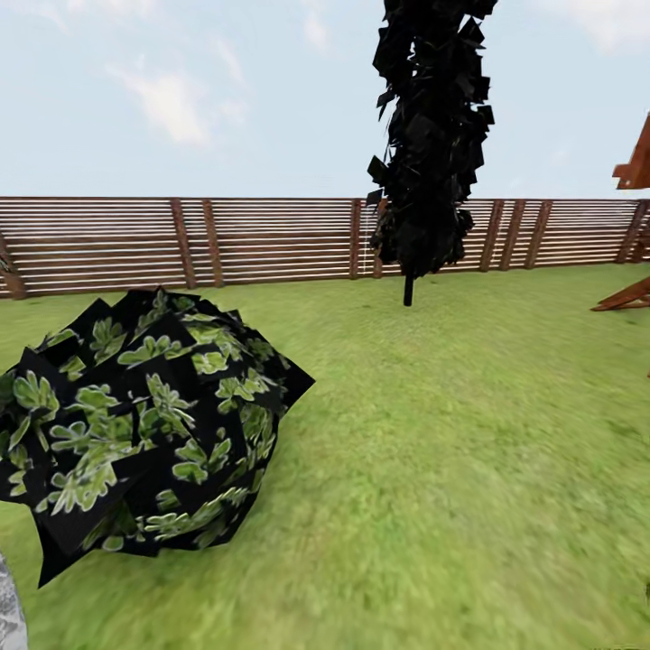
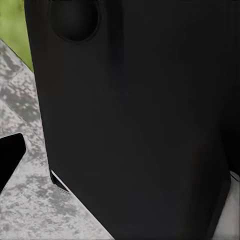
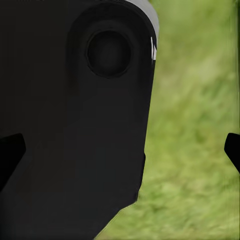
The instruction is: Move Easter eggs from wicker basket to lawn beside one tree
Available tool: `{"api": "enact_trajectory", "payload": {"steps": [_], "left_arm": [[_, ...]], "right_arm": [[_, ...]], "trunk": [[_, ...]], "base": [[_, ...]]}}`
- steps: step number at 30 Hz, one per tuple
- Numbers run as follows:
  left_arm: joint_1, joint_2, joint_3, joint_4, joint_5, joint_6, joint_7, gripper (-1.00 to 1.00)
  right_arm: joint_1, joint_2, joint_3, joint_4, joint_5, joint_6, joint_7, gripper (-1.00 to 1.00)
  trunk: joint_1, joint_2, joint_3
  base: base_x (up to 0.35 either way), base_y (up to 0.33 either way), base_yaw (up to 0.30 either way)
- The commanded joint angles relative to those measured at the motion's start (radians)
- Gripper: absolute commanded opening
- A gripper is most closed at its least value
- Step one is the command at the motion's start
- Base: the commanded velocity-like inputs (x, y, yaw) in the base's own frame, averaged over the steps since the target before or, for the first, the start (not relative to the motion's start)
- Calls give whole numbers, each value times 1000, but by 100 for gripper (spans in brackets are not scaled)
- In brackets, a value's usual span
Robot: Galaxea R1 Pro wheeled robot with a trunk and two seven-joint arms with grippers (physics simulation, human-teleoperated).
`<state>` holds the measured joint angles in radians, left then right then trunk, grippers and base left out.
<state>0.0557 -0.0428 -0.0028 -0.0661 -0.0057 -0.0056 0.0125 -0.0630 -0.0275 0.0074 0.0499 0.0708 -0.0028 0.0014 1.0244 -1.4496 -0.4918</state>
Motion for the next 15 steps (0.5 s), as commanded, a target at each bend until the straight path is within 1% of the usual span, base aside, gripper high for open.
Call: {"api": "enact_trajectory", "payload": {"steps": [1,15], "left_arm": [[0,0,0,-2,-1,-1,1,100],[1,0,0,-2,-1,-1,1,100]], "right_arm": [[-1,0,0,2,7,0,0,100],[-1,0,0,2,7,0,0,100]], "trunk": [[1,0,-1],[1,0,-1]], "base": [[329,0,-300],[329,0,-300]]}}
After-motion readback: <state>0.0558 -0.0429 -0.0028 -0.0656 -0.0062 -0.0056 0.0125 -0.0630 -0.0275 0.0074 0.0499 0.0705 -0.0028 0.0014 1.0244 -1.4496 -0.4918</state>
